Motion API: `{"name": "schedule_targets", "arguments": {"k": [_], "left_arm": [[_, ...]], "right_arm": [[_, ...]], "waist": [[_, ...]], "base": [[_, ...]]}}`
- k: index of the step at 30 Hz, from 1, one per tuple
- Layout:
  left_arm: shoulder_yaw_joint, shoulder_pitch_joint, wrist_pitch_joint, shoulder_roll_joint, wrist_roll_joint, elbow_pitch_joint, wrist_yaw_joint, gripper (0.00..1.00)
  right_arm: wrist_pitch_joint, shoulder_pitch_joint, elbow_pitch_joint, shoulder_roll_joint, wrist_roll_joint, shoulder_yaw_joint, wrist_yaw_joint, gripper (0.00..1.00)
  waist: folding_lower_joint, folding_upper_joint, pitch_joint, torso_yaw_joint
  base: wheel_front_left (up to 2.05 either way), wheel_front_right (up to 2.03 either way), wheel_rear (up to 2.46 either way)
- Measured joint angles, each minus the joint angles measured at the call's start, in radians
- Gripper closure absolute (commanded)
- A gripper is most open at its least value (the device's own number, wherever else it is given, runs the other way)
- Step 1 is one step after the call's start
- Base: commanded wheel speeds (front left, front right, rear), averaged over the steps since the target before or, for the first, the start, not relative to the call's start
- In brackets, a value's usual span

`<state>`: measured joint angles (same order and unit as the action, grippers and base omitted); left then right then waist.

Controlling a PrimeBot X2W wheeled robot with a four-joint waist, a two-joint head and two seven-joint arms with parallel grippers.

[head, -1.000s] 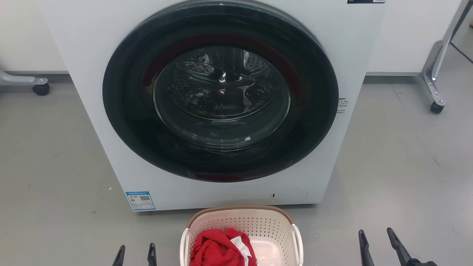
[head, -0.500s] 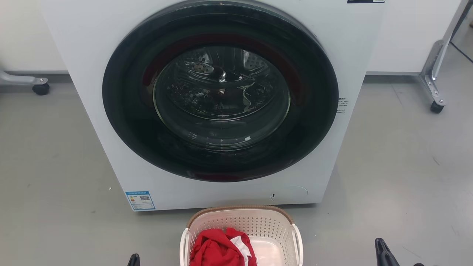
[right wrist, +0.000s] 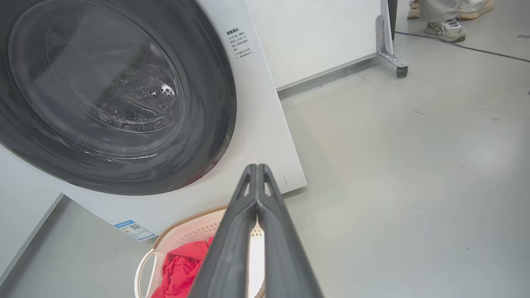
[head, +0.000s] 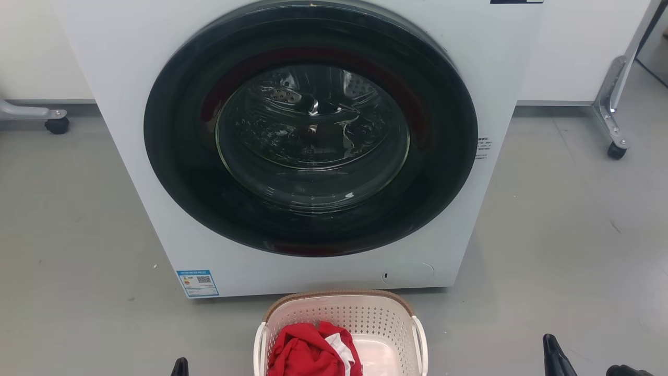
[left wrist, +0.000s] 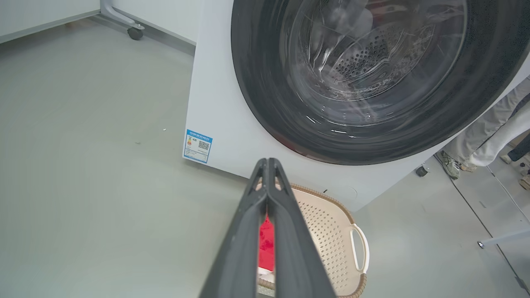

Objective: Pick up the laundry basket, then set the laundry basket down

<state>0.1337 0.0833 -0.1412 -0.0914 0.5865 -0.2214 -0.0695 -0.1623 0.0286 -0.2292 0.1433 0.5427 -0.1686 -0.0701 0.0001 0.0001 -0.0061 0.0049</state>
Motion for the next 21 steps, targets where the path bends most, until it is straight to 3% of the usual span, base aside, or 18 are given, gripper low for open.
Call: {"name": "schedule_targets", "arguments": {"k": [21], "left_arm": [[-0.063, -0.041, 0.073, 0.013, 0.286, -0.021, 0.053, 1.00]], "right_arm": [[0.082, -0.024, -0.018, -0.029, 0.296, 0.085, 0.052, 1.00]], "waist": [[0.0000, 0.0000, 0.002, -0.001]], "base": [[0.00, 0.00, 0.00]]}}
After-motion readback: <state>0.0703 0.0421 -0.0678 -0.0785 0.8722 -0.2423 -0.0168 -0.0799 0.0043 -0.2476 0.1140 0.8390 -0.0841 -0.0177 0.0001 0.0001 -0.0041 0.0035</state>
